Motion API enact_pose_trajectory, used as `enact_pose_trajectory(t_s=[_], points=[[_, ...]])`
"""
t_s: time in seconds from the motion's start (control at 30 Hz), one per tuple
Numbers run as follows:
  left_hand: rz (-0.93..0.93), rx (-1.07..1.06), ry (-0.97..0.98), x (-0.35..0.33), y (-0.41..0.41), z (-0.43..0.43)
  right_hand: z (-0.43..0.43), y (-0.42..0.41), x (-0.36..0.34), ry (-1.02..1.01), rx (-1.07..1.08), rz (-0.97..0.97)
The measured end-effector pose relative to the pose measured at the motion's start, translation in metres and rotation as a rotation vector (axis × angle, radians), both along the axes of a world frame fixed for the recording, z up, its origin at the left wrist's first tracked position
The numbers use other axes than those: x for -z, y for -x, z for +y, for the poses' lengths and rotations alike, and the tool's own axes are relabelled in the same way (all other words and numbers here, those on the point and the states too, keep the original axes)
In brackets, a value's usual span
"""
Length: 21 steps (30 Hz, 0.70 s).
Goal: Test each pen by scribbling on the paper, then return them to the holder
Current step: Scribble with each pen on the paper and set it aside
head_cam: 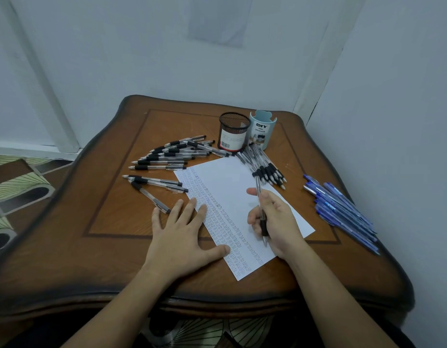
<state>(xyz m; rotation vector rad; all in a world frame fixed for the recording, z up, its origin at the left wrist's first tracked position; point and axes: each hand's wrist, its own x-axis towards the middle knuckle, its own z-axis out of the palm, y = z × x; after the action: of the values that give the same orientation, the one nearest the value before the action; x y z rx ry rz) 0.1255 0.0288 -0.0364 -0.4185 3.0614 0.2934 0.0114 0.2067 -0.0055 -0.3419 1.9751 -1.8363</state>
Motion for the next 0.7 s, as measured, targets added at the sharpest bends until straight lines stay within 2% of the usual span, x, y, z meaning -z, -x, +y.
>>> enact_pose_trajectory(t_s=[0.23, 0.33, 0.4, 0.6, 0.7], points=[[-0.007, -0.002, 0.009, -0.002, 0.0, 0.0, -0.004, 0.005, -0.005, -0.037, -0.008, -0.058], [-0.014, 0.0, -0.004, -0.005, 0.0, 0.0, -0.003, 0.016, -0.014, -0.114, 0.001, -0.02], [-0.019, 0.006, -0.012, -0.007, 0.0, 0.0, -0.004, 0.032, -0.021, -0.2, 0.006, 0.073], [-0.04, 0.015, -0.015, -0.008, -0.002, -0.001, -0.018, 0.1, -0.033, -0.499, 0.084, 0.52], [-0.042, 0.016, -0.023, -0.008, -0.001, -0.001, -0.025, 0.125, -0.04, -0.596, 0.131, 0.563]])
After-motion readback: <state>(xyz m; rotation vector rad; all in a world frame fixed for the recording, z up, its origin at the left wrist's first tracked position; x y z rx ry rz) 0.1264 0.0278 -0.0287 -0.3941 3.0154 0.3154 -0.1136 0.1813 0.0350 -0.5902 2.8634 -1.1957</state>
